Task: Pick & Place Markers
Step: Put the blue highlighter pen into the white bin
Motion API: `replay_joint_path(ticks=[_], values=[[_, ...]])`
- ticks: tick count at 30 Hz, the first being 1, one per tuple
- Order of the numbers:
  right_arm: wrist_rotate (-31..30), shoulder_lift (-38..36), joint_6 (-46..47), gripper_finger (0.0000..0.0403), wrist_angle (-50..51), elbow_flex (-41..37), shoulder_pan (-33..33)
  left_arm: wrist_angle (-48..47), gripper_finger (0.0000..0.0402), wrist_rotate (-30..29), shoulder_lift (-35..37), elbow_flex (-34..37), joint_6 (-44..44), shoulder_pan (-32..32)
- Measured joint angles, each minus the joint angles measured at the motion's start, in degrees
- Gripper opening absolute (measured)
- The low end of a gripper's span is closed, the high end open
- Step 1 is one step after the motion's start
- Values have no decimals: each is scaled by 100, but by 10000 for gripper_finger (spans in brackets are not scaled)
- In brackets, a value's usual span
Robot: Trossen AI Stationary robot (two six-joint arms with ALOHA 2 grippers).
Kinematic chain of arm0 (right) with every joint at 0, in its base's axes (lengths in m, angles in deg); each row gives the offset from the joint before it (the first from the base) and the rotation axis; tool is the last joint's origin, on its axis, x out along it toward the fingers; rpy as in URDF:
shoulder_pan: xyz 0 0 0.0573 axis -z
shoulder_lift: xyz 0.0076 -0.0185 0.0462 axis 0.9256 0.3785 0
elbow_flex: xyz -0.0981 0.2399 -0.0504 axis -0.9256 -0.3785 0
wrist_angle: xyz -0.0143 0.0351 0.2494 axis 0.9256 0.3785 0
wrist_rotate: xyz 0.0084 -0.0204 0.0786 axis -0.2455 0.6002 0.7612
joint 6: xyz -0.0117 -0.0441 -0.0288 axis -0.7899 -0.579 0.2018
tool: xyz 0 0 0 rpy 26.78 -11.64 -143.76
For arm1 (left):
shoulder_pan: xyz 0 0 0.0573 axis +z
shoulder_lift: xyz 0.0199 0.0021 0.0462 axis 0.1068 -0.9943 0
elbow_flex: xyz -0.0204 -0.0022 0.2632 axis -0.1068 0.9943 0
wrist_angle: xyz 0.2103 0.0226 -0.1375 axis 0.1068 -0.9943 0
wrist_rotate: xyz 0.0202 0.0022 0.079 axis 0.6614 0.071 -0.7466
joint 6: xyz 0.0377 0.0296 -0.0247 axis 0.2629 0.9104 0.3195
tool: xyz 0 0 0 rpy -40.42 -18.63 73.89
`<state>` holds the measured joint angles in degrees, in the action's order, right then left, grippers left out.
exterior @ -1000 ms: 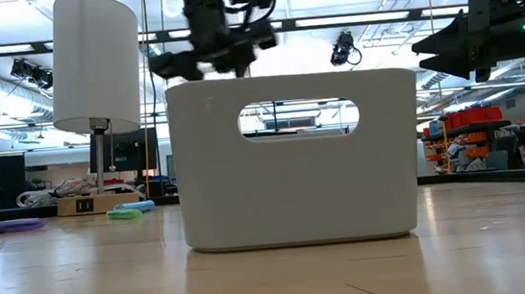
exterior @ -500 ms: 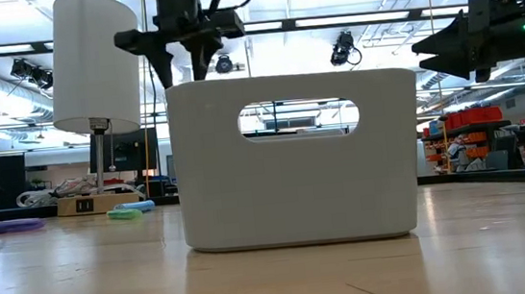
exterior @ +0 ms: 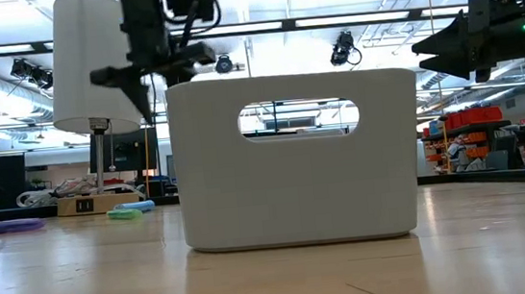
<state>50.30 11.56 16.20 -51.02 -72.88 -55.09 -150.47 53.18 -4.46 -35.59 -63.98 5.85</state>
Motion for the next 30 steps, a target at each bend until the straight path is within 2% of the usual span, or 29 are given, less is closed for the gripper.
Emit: replay_joint_path(ticks=[5, 15, 19, 25, 30], values=[[0, 0, -1, 302, -9, 0, 0, 67, 216, 148, 273, 580, -40, 87], [0, 2, -1, 302, -14, 0, 0, 126, 216, 351, 327, 1148, -42, 306], [0, 2, 0, 302, -18, 0, 0, 461, 216, 347, 327, 1386, -61, 368], [0, 2, 0, 302, -18, 0, 0, 596, 216, 372, 325, 1488, -371, 410], [0, 2, 0, 302, -18, 0, 0, 397, 216, 173, 300, 1488, -345, 451]])
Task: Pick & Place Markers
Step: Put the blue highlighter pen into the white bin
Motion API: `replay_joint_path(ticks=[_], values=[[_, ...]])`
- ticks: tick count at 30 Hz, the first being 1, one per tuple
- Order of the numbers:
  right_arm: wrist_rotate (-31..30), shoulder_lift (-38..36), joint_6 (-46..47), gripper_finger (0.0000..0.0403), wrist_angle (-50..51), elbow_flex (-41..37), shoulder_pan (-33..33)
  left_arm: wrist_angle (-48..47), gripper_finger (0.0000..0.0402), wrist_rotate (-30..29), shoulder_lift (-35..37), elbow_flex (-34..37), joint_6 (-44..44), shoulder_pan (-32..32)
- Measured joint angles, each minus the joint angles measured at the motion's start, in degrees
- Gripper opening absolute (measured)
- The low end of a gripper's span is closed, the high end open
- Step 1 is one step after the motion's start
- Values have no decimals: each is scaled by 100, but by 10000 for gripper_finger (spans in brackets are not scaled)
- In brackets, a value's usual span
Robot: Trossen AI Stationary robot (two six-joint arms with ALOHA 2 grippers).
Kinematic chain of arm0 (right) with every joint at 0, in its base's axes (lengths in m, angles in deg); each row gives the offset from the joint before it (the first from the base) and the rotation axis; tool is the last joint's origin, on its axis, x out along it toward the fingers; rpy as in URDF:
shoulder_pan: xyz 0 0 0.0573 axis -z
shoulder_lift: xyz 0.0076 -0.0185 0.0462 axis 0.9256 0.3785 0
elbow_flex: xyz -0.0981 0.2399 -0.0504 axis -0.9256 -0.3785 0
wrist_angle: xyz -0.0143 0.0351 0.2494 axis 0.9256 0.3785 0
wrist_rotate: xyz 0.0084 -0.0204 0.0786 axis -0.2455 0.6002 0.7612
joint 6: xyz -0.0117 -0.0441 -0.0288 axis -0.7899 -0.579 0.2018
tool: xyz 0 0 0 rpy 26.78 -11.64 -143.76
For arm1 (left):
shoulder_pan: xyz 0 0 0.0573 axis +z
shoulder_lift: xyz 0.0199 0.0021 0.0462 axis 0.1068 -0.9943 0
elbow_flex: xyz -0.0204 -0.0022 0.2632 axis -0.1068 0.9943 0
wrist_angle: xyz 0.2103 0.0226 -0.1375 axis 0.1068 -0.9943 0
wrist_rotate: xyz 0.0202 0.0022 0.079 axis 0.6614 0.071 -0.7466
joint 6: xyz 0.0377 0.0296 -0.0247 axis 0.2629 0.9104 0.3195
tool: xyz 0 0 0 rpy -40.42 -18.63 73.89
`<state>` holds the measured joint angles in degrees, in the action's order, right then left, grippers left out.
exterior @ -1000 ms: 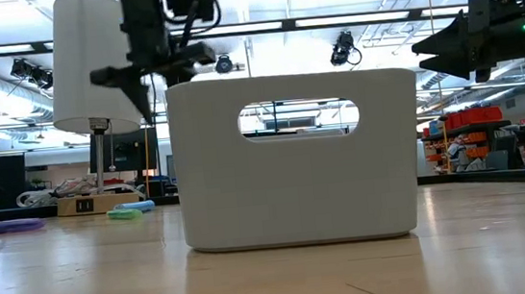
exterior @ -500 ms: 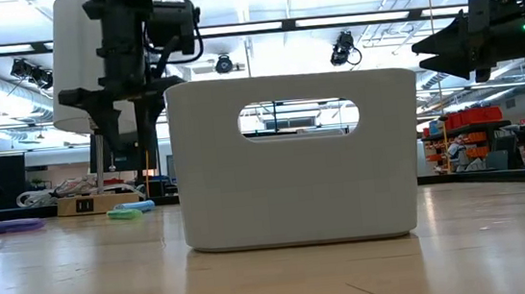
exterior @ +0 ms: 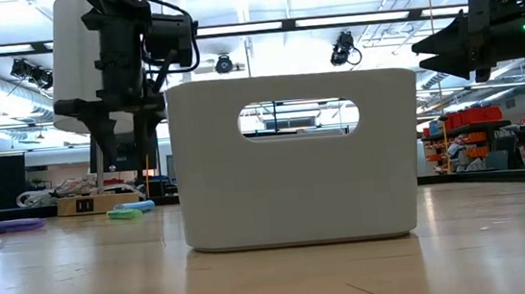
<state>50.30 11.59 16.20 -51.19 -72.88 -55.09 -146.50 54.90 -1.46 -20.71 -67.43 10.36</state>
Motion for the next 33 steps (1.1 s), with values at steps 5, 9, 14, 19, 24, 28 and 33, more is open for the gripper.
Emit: replay_joint_path(ticks=[5, 9, 14, 19, 24, 28, 33], values=[[0, 0, -2, 302, -2, 0, 0, -10, 216, -344, -41, 0, 2, -16], [-2, 0, 0, 302, -2, 0, 0, -101, 216, -482, -184, 2, 36, -28], [0, 0, -2, 302, 4, 0, 0, 438, 216, -372, -266, 371, 49, 18], [1, 0, 0, 302, 0, 0, -1, 1285, 216, -223, -281, 915, 61, 18], [0, 0, 0, 302, 0, 0, -2, 1809, 216, -123, -371, 1189, 61, 51], [2, 0, -1, 302, 0, 0, -2, 1928, 216, 24, -636, 1217, 169, 81], [-3, 0, -1, 302, 2, 0, -1, 2057, 216, 83, -731, 1204, 284, 103]])
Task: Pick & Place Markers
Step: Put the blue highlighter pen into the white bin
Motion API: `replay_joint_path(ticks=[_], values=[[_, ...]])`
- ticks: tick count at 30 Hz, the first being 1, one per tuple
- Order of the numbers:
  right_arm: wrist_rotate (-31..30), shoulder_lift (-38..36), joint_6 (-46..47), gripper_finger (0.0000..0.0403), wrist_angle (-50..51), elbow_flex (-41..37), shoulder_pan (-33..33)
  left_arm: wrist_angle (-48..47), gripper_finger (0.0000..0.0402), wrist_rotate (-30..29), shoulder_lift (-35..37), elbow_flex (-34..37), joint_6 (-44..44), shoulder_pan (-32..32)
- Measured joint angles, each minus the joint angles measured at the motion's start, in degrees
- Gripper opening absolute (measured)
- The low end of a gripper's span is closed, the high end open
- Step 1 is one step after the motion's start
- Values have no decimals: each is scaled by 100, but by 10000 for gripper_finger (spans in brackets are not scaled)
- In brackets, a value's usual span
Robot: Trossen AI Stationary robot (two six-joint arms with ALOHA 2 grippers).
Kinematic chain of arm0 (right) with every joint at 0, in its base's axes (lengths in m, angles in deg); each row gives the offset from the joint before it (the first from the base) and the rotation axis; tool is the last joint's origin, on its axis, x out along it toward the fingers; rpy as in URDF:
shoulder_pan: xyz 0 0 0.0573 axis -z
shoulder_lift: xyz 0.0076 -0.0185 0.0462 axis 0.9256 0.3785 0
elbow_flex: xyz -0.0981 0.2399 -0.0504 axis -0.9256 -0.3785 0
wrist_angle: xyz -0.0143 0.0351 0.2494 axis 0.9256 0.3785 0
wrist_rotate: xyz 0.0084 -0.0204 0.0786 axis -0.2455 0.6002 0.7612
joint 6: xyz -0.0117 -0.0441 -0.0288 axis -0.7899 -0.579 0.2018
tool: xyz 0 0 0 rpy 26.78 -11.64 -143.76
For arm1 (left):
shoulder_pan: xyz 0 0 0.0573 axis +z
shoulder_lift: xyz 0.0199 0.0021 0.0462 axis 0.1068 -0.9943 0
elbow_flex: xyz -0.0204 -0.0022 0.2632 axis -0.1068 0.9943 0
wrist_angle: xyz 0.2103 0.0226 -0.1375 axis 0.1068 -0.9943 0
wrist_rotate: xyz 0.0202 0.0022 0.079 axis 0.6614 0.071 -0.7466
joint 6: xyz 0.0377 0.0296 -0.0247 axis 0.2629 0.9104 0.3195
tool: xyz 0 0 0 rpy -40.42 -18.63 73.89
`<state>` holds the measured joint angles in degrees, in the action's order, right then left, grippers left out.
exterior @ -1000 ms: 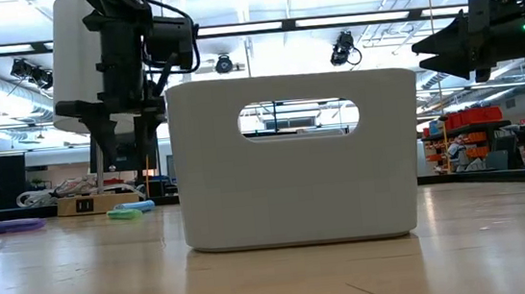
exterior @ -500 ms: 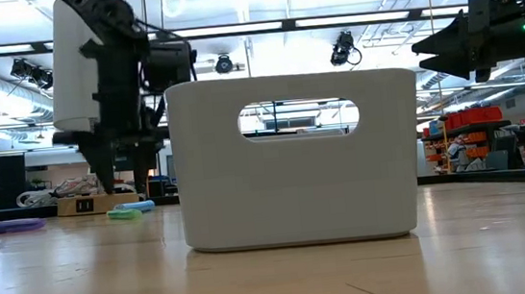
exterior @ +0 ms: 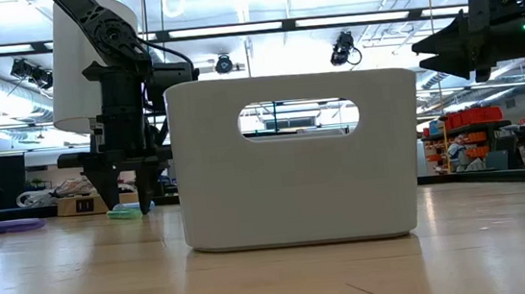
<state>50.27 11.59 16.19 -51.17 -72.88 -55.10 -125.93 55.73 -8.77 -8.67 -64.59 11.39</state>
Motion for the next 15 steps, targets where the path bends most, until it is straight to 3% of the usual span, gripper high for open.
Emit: replay_joint_path(ticks=[6, 15], values=[[3, 0, 1, 302, 1, 0, 1, 9, 197, 112, 31, 9, 65, 13], [3, 0, 0, 302, -2, 0, 0, 13, 94, 227, 31, 6, 87, 13]])
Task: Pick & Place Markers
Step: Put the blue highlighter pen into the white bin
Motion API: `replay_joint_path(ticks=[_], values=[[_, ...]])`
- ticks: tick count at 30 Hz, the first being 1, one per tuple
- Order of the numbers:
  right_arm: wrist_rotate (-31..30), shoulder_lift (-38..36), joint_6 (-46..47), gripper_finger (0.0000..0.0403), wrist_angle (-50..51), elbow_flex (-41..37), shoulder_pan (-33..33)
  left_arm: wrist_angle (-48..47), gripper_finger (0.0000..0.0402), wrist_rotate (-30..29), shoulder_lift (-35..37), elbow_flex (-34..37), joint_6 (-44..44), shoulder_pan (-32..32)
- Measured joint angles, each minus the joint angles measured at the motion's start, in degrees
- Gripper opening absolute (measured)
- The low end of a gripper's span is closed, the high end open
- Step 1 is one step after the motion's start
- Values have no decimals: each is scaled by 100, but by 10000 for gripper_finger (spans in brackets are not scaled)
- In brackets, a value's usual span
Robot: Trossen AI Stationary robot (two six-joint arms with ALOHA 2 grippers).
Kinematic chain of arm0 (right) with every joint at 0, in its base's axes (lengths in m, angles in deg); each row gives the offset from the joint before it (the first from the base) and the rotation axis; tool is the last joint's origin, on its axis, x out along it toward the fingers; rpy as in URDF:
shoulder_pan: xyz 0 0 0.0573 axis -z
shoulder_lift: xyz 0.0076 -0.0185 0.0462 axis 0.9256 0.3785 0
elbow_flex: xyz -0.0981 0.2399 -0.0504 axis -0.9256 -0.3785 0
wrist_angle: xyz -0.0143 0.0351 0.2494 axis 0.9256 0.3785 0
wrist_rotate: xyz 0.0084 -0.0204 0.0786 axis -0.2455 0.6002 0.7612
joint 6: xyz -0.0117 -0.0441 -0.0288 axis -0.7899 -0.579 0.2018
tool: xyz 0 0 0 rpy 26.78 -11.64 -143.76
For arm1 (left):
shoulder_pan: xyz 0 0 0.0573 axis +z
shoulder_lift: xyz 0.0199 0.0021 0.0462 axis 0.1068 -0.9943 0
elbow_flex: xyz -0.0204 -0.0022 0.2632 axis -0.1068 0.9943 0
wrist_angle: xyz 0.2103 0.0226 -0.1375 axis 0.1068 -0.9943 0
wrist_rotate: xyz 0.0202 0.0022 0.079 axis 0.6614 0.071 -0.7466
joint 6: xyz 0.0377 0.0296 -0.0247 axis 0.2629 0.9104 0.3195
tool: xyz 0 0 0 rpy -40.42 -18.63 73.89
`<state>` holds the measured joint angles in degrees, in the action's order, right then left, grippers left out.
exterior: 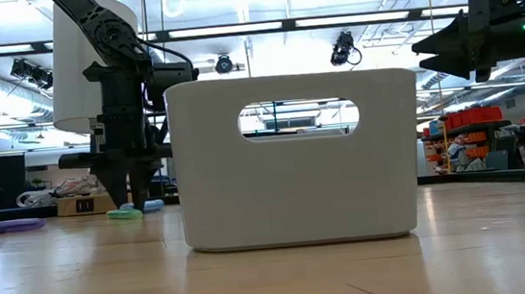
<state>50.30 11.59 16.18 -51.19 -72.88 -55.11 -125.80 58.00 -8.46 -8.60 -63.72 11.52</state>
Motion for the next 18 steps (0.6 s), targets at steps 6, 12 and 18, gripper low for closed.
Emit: replay_joint_path(ticks=[6, 12, 18], values=[[0, 0, 0, 302, 0, 0, 0, -13, 72, 38, 0, -2, -32, 0], [1, 0, 0, 302, 0, 0, 0, -20, 73, 70, 76, 11, -78, -11], [-1, 0, -1, 302, 0, 0, -1, -159, 74, 25, 421, 18, -369, -200]])
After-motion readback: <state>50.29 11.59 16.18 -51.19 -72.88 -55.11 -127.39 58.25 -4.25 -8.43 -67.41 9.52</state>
